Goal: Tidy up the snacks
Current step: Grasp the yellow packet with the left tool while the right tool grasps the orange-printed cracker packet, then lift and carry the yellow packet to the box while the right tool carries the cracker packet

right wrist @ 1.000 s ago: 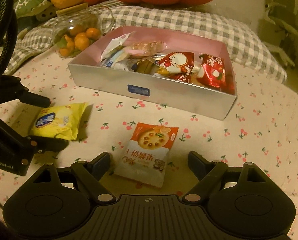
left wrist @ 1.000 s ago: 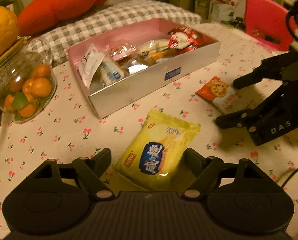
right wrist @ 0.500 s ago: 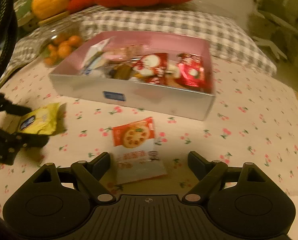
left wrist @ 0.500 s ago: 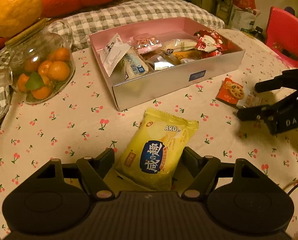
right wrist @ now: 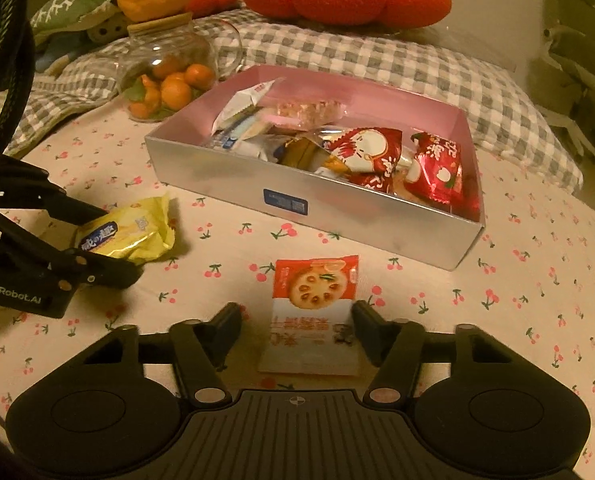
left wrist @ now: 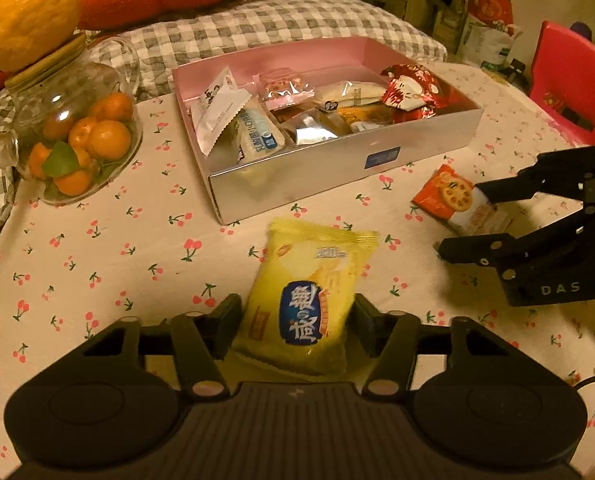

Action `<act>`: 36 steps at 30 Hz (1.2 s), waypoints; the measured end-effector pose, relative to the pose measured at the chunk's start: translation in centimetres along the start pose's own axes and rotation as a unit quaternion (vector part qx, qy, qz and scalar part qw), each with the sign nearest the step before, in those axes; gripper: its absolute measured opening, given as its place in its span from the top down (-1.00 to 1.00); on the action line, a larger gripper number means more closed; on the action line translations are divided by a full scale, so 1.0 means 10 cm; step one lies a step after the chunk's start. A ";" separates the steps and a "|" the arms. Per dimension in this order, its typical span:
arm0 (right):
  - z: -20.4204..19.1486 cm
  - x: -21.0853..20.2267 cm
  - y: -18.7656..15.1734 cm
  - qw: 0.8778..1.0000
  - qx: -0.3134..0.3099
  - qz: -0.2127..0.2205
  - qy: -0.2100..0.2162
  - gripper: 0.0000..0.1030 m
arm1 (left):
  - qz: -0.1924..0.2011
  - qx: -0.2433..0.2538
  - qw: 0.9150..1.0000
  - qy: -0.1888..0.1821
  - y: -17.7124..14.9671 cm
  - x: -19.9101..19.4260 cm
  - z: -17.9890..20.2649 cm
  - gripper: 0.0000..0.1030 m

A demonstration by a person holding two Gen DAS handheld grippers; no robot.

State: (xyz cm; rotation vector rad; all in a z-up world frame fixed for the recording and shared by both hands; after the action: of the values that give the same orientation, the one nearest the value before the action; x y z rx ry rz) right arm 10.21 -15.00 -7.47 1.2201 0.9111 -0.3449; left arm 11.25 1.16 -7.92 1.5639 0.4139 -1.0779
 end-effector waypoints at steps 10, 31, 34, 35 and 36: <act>0.04 -0.08 0.04 1.000 0.019 0.003 0.017 0.20 | -0.016 -0.051 0.999 -0.011 0.03 -0.04 -0.04 0.06; 0.23 -0.48 0.29 0.993 0.095 0.052 0.054 0.20 | 0.020 -0.089 0.995 -0.037 0.23 -0.39 0.02 0.09; 0.27 -0.54 0.35 0.991 0.105 0.065 0.056 0.20 | 0.029 -0.089 0.995 -0.033 0.29 -0.41 0.04 0.09; 0.29 -0.56 0.37 0.990 0.109 0.069 0.056 0.20 | 0.032 -0.089 0.995 -0.031 0.31 -0.41 0.04 0.09; 0.31 -0.57 0.40 0.989 0.113 0.073 0.057 0.20 | 0.035 -0.089 0.995 -0.029 0.34 -0.42 0.05 0.09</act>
State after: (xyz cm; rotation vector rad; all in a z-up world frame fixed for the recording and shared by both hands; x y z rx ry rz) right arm 10.63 -17.78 -0.37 1.5197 0.8910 -0.2686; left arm 11.45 0.88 -2.54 1.3778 0.4018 -1.0029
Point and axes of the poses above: each gripper's, at about its wrist camera, not at the fingertips, and x roughly the way its jaws point, z to its right, y to its top, the point moved 2 cm from there along x, roughly the way its jaws point, and after that the axes turned 3 degrees about -x, right-handed, at the moved point
